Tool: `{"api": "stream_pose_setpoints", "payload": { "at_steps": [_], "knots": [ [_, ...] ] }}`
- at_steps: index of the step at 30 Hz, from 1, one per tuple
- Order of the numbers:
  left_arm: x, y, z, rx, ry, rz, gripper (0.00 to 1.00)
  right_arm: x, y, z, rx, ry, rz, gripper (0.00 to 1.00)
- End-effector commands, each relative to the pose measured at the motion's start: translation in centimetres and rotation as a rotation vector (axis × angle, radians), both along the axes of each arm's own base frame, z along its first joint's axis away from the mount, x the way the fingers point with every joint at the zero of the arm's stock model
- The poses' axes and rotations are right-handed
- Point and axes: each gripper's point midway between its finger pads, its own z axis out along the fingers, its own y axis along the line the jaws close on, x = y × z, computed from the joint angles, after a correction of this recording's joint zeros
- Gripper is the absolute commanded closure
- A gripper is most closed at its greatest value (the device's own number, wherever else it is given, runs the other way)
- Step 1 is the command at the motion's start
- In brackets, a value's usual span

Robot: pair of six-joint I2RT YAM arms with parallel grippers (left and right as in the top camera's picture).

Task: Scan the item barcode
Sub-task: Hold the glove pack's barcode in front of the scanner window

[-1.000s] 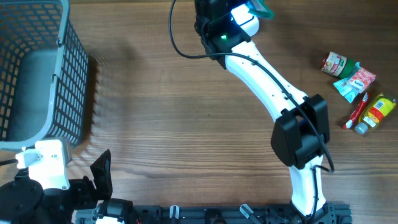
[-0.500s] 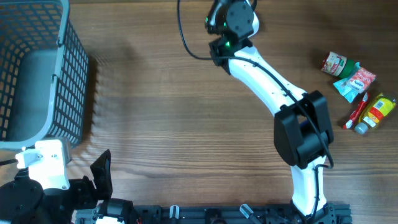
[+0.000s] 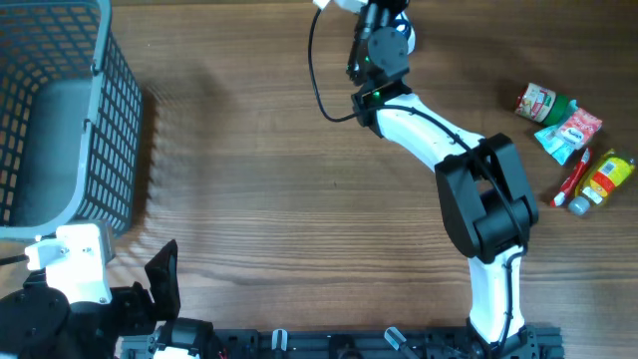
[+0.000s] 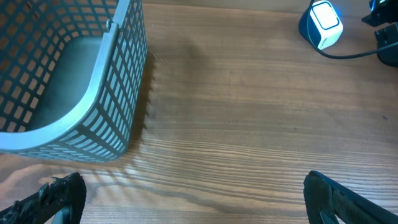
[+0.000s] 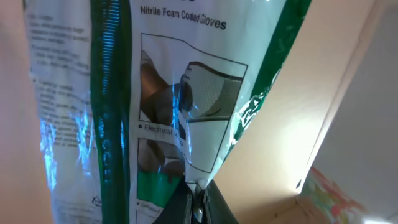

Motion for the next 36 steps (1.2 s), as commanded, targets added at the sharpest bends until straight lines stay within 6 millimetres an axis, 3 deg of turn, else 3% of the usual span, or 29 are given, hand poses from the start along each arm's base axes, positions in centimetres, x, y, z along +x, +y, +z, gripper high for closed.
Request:
{"api": "stream_pose_setpoints", "payload": {
  "at_steps": [1, 6, 13, 29, 36],
  "knots": [
    [0.0, 0.0, 0.1, 0.006, -0.003, -0.008, 0.00, 0.3, 1.5, -2.0, 0.050, -0.076, 0.083, 0.96],
    [0.0, -0.1, 0.1, 0.005, -0.003, -0.008, 0.00, 1.1, 2.0, -6.7, 0.051, -0.064, 0.093, 0.96],
    [0.0, -0.1, 0.1, 0.005, -0.003, -0.008, 0.00, 1.7, 2.2, -10.6, 0.056, -0.033, 0.100, 0.96],
    [0.0, -0.1, 0.1, 0.005, -0.003, -0.008, 0.00, 2.0, 3.2, -17.3, 0.106, 0.032, 0.143, 0.96],
    [0.0, -0.1, 0.1, 0.005, -0.003, -0.008, 0.00, 2.0, 4.7, -18.9, 0.212, 0.060, 0.211, 0.96]
  ]
}}
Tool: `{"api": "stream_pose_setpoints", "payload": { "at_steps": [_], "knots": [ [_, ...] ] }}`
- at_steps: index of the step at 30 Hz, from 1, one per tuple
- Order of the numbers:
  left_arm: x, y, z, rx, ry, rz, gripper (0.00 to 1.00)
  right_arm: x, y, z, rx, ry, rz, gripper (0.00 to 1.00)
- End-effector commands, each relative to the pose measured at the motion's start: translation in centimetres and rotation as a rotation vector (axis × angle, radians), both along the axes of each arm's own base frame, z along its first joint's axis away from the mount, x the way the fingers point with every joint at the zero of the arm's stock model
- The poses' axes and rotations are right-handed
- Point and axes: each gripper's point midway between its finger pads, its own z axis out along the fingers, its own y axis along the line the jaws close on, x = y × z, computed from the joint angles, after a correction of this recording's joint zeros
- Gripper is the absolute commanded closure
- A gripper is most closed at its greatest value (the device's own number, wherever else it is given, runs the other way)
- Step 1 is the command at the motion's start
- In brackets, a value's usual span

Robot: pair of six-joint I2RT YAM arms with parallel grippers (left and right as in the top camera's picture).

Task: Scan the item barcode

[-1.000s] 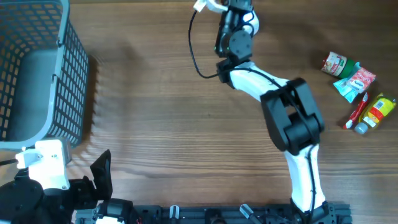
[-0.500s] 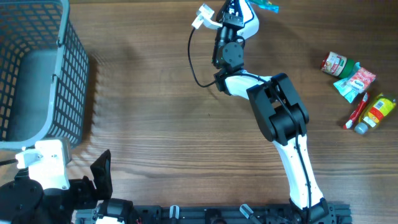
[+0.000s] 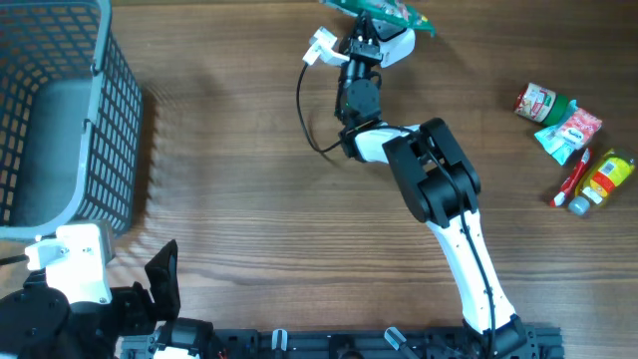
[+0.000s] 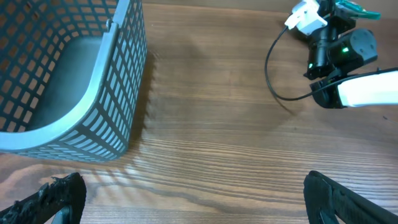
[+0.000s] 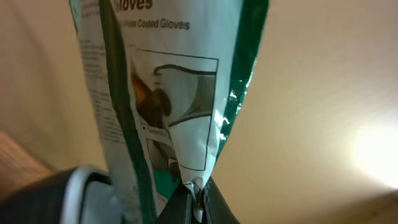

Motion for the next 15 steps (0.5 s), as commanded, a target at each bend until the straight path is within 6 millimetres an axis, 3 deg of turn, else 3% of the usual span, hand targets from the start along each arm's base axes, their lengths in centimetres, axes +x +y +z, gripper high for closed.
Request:
{"api": "stream_pose_setpoints", "payload": {
  "at_steps": [1, 7, 15],
  "knots": [
    [0.0, 0.0, 0.1, 0.006, -0.003, -0.008, 0.00, -0.2, 1.3, -1.2, 0.089, -0.001, 0.065, 0.96],
    [0.0, 0.0, 0.1, 0.006, -0.003, -0.008, 0.00, -0.3, 1.6, -1.2, 0.112, -0.003, 0.074, 0.96],
    [0.0, -0.1, 0.1, 0.006, -0.003, -0.008, 0.00, -1.0, 3.9, -2.4, 0.095, 0.049, 0.094, 0.96]
  ]
}}
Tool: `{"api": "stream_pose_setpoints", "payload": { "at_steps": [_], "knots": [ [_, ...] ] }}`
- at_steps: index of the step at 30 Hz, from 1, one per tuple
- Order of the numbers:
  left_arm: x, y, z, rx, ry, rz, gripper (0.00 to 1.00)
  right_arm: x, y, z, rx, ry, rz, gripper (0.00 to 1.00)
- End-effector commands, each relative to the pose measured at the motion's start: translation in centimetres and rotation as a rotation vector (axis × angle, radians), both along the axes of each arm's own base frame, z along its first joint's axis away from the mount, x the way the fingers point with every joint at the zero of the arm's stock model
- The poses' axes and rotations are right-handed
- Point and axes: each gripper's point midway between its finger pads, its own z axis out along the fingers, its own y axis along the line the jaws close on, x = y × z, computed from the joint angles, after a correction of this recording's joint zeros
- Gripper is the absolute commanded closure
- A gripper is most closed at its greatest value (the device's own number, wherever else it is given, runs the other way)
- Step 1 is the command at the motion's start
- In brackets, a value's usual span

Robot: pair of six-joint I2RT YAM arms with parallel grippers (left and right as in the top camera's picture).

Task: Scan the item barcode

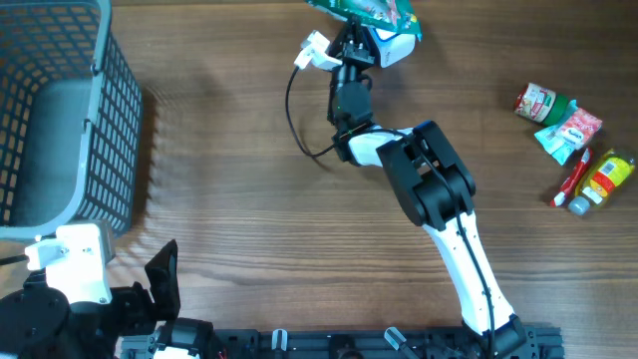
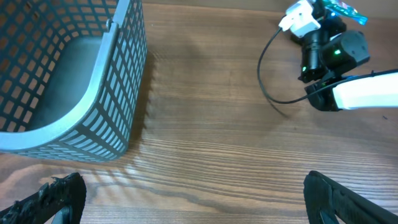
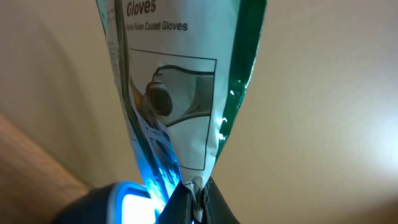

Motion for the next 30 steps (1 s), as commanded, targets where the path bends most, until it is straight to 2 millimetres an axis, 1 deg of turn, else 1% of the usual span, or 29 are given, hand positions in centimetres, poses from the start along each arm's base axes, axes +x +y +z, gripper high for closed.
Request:
{"api": "stream_pose_setpoints", "payload": {
  "at_steps": [1, 4, 6, 9, 10, 13, 17, 21, 26, 30],
  "knots": [
    [0.0, -0.1, 0.1, 0.006, -0.003, -0.008, 0.00, -0.5, 1.4, -1.6, 0.026, 0.028, 0.022, 0.96],
    [0.0, -0.1, 0.1, 0.006, -0.003, -0.008, 0.00, -0.6, 1.2, -1.7, 0.069, 0.030, 0.005, 0.96],
    [0.0, 0.0, 0.1, 0.006, -0.003, -0.008, 0.00, -0.6, 1.1, -2.1, 0.062, 0.046, -0.004, 0.96],
    [0.0, 0.0, 0.1, 0.006, -0.003, -0.008, 0.00, -0.6, 0.4, -2.8, 0.060, 0.075, -0.051, 0.96],
    [0.0, -0.1, 0.1, 0.006, -0.003, -0.008, 0.00, -0.6, 0.0, -2.9, 0.075, 0.077, -0.074, 0.96],
    [0.0, 0.0, 0.1, 0.006, -0.003, -0.008, 0.00, -0.8, -0.4, -3.1, 0.146, 0.073, -0.090, 0.96],
    [0.0, 0.0, 0.1, 0.006, -0.003, -0.008, 0.00, -0.8, 0.0, -3.9, 0.140, 0.105, -0.086, 0.96],
    [0.0, -0.1, 0.1, 0.006, -0.003, -0.008, 0.00, -1.1, 0.3, -4.0, 0.199, 0.097, -0.081, 0.96],
    [0.0, -0.1, 0.1, 0.006, -0.003, -0.008, 0.00, -1.4, 1.1, -4.2, 0.193, 0.106, -0.069, 0.96],
    [0.0, -0.1, 0.1, 0.006, -0.003, -0.008, 0.00, -1.4, 1.2, -4.2, 0.196, 0.107, -0.066, 0.96]
  ]
}}
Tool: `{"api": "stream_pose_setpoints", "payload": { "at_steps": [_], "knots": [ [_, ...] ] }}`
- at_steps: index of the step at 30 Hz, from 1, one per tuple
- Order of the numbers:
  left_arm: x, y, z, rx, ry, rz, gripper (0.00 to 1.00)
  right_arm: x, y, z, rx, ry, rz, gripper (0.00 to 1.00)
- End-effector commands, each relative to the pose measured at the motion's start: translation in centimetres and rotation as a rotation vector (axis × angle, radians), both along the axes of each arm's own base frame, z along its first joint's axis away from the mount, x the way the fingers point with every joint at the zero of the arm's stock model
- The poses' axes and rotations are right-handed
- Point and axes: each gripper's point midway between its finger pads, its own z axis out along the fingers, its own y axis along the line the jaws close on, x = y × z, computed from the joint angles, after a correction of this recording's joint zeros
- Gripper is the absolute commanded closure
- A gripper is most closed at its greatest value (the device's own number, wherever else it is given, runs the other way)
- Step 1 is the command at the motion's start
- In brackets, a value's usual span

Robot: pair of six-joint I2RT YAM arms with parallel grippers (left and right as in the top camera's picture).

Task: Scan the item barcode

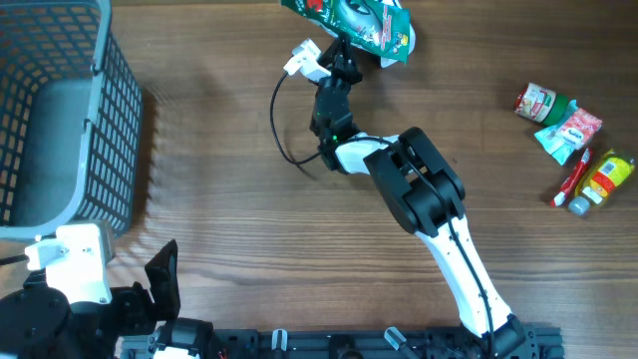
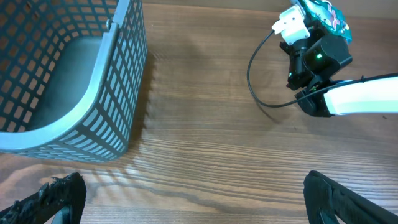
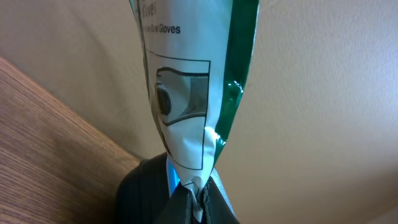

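Observation:
A green and white pack of nitrile gloves point(image 3: 186, 81) hangs upward from my right gripper point(image 3: 198, 200), which is shut on its crimped end. Right under the pack sits the dark barcode scanner point(image 3: 144, 186), a strip of blue light showing beside the pack. From overhead the pack point(image 1: 354, 18) lies at the table's far edge, with only a white corner of the scanner point(image 1: 405, 40) peeking out. My left gripper point(image 2: 196, 208) stands open near the front edge, nothing between its fingers point(image 2: 57, 196).
A grey mesh basket point(image 1: 120, 130) stands at the far left. Small grocery items point(image 1: 570, 140) lie in a cluster at the right. A black cable point(image 1: 279, 125) loops off the right wrist over the wood.
My right gripper and the glove pack have shifted left along the far edge. The blue glow on the pack has shrunk to a strip, and the scanner's dark body now shows below.
My right gripper held the glove pack beside the uncovered scanner at the far edge. Then the pack was over the scanner, then lit by its blue light. Now it sits further left over it. The left arm stayed still.

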Motion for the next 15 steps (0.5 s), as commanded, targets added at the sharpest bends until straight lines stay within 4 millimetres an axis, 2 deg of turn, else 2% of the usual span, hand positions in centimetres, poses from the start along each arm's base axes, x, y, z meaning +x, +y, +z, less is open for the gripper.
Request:
{"api": "stream_pose_setpoints", "payload": {
  "at_steps": [1, 15],
  "knots": [
    [0.00, -0.04, 0.07, 0.006, -0.003, -0.008, 0.00, -0.15, 0.14, -1.25, 0.023, 0.011, -0.003, 0.96],
    [0.00, -0.05, 0.07, 0.006, -0.003, -0.008, 0.00, -0.12, 0.17, -1.47, 0.045, 0.015, 0.000, 0.96]
  ]
}}
